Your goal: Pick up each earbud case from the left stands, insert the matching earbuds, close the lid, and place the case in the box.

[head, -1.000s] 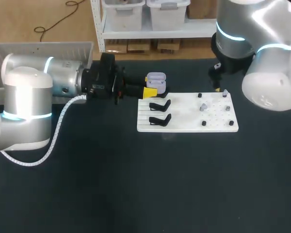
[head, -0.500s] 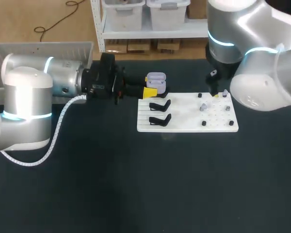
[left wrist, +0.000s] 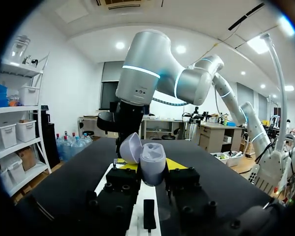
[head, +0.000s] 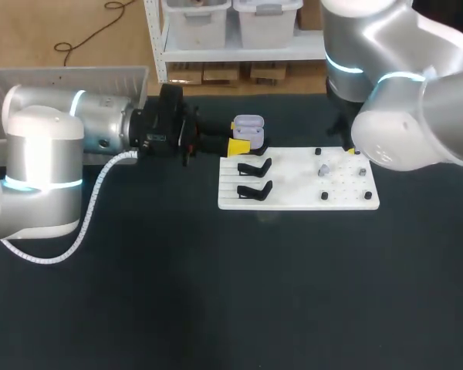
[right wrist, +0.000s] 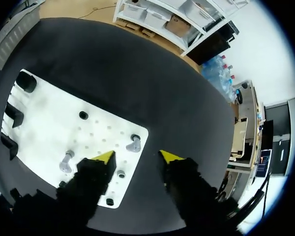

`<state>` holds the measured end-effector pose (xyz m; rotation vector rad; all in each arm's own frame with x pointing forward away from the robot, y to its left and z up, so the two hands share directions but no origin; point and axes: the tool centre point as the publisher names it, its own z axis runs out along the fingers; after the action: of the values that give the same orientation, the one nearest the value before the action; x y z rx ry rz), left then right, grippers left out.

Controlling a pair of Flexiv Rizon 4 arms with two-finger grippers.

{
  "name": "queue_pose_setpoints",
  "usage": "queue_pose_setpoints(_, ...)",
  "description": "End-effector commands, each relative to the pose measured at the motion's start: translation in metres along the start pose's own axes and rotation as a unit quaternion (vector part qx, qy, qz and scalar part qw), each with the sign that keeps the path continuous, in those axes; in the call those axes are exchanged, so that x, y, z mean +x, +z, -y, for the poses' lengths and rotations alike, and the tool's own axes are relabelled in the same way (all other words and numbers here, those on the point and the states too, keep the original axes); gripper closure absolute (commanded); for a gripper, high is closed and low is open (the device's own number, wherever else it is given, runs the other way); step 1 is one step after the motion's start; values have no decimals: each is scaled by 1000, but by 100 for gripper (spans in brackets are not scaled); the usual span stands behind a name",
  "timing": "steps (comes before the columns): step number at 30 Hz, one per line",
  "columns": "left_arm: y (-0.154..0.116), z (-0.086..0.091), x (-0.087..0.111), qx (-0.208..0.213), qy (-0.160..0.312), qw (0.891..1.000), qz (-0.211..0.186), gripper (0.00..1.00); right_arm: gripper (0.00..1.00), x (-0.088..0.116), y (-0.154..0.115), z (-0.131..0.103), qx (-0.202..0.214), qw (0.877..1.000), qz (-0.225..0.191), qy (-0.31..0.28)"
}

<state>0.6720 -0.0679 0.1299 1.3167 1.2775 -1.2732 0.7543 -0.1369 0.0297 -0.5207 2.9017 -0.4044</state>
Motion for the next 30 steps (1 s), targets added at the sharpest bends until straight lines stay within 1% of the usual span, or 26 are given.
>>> queue_pose_setpoints(1, 0, 0, 1, 0, 1, 1000, 1, 100, 53, -4, 1, -2, 2, 1000, -6, 9)
queue_pose_setpoints(7, 0, 0, 1, 0, 1, 1000, 1, 100, 55, -7, 4, -5, 4, 1000, -15, 23)
queue_pose_setpoints(8, 0, 0, 1, 0, 1, 1000, 1, 100, 55, -6, 6, -6, 12, 1000, -16, 21)
queue_pose_setpoints(11, 0, 0, 1, 0, 1, 1000, 1, 100, 55, -5, 12, -8, 18, 999, -20, 20)
queue_pose_setpoints(17, 0, 0, 1, 0, 1, 1000, 1, 100, 58, -6, 15, -8, 24, 999, -19, 24)
queue_pose_setpoints(30, 0, 0, 1, 0, 1, 1000, 1, 100, 69, -6, 22, -3, 46, 998, -14, 32)
